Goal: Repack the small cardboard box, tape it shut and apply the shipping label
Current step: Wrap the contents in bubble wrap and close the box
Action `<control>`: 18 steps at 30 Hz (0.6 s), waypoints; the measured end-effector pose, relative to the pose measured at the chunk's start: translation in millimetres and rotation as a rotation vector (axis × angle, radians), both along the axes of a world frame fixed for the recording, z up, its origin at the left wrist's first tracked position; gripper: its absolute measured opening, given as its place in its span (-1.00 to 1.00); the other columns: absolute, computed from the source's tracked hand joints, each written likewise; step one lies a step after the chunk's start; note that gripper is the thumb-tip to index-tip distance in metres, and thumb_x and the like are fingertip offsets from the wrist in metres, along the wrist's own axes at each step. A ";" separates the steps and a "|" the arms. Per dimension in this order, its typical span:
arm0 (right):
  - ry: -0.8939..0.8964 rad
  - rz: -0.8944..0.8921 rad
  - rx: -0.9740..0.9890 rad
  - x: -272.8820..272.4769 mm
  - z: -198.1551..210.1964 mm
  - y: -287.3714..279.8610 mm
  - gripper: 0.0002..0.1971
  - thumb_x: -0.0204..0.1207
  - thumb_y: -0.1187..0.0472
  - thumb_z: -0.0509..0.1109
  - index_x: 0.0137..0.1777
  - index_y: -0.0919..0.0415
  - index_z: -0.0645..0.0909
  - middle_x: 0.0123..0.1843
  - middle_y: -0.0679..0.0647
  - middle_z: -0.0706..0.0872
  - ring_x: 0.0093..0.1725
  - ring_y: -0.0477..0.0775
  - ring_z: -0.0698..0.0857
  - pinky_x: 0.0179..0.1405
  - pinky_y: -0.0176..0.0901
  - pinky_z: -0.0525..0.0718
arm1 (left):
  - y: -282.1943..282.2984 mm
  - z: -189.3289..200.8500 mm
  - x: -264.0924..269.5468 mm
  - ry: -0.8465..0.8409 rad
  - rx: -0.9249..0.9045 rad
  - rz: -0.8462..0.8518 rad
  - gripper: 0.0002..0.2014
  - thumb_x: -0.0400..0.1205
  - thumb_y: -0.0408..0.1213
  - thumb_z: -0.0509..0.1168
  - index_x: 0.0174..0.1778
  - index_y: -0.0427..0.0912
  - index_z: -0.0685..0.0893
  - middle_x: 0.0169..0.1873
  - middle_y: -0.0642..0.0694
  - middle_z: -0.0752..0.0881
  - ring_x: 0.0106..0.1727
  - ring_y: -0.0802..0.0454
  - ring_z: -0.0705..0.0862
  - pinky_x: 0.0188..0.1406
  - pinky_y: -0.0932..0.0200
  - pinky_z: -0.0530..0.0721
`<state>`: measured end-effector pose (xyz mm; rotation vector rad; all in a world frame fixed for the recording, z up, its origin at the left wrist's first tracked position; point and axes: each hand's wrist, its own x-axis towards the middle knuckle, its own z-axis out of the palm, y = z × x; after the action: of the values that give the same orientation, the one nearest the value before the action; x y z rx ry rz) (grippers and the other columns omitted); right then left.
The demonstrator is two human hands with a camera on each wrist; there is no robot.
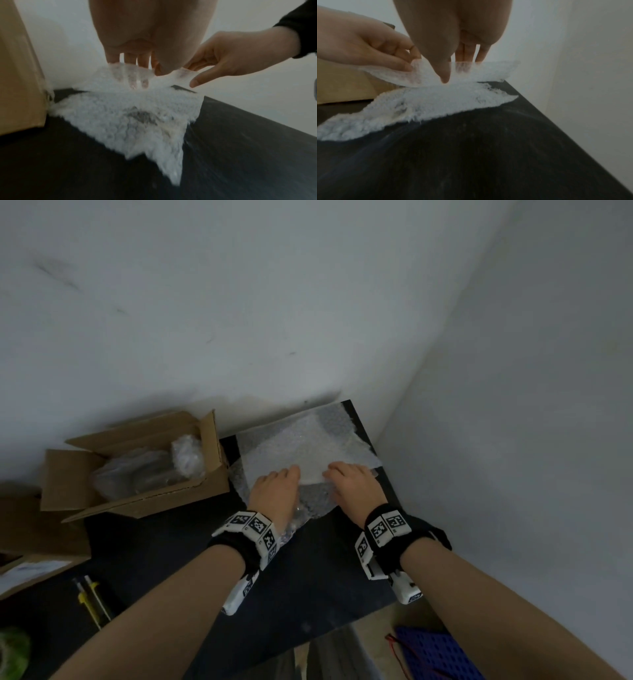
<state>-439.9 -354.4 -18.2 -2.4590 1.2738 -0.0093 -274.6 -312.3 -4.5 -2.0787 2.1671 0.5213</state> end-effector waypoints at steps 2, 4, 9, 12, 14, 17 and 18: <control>-0.023 -0.066 -0.098 3.7 14.3 -4.4 -0.57 0.54 0.42 0.25 0.42 0.27 0.49 0.47 0.23 0.50 0.44 0.22 0.49 0.50 0.02 0.26 | -2.6 17.5 2.7 0.088 -0.060 0.056 -0.86 0.69 -0.32 0.09 0.15 -0.21 0.39 -0.03 -0.17 0.63 -0.04 -0.16 0.61 -0.15 0.05 0.42; -0.027 -0.161 -0.184 6.3 30.4 -8.8 -0.51 0.46 0.44 0.34 0.42 0.31 0.47 0.48 0.28 0.49 0.45 0.25 0.50 0.50 0.07 0.31 | -6.9 34.9 7.2 0.226 -0.099 0.177 -0.85 0.72 -0.31 0.05 0.17 -0.25 0.40 -0.20 -0.17 0.60 -0.20 -0.15 0.61 -0.28 0.06 0.43; -0.119 -0.250 -0.364 15.9 75.2 -9.7 -0.33 0.30 0.34 0.56 0.43 0.37 0.44 0.49 0.33 0.45 0.36 0.28 0.58 0.32 0.08 0.56 | -19.9 65.7 30.3 0.423 -0.145 0.287 -0.75 0.71 -0.33 0.06 0.29 -0.21 0.47 -0.01 -0.28 0.69 -0.04 -0.26 0.67 -0.18 0.04 0.53; -0.186 -0.202 -0.171 31.0 96.6 -9.8 -0.30 0.52 0.18 0.42 0.60 0.27 0.19 0.64 0.18 0.20 0.58 0.19 0.30 0.49 -0.01 0.32 | -20.4 86.6 44.3 0.536 -0.238 0.217 -0.78 0.67 -0.44 0.09 0.19 -0.28 0.52 -0.06 -0.26 0.70 -0.04 -0.20 0.67 -0.13 0.09 0.52; -0.212 -0.164 -0.008 41.2 108.5 -10.1 -0.23 0.52 0.06 0.43 0.63 0.21 0.13 0.67 0.09 0.14 0.61 0.10 0.24 0.52 -0.10 0.23 | -19.0 102.6 53.6 0.549 -0.260 0.155 -0.77 0.64 -0.51 0.08 0.15 -0.30 0.53 -0.12 -0.24 0.68 -0.14 -0.08 0.61 -0.20 0.18 0.42; -0.291 -0.159 0.118 58.3 124.6 -13.3 -0.14 0.45 0.02 0.49 0.64 0.17 0.11 0.67 0.07 0.17 0.60 0.06 0.24 0.51 -0.16 0.23 | -17.1 126.6 67.1 0.555 -0.277 0.054 -0.75 0.62 -0.52 0.06 0.14 -0.25 0.53 -0.12 -0.32 0.71 -0.17 -0.13 0.63 -0.17 0.10 0.51; -0.309 -0.164 0.136 63.8 128.8 -14.4 -0.14 0.44 0.03 0.51 0.64 0.17 0.13 0.65 0.07 0.23 0.59 0.06 0.27 0.50 -0.16 0.26 | -16.3 134.5 70.9 0.554 -0.285 0.027 -0.74 0.63 -0.52 0.05 0.14 -0.23 0.53 -0.06 -0.29 0.72 -0.12 -0.14 0.65 -0.09 0.07 0.57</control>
<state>-376.2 -368.8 110.6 -2.1319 1.2866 -0.3218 -203.8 -328.5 129.9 -2.3206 2.6440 0.9359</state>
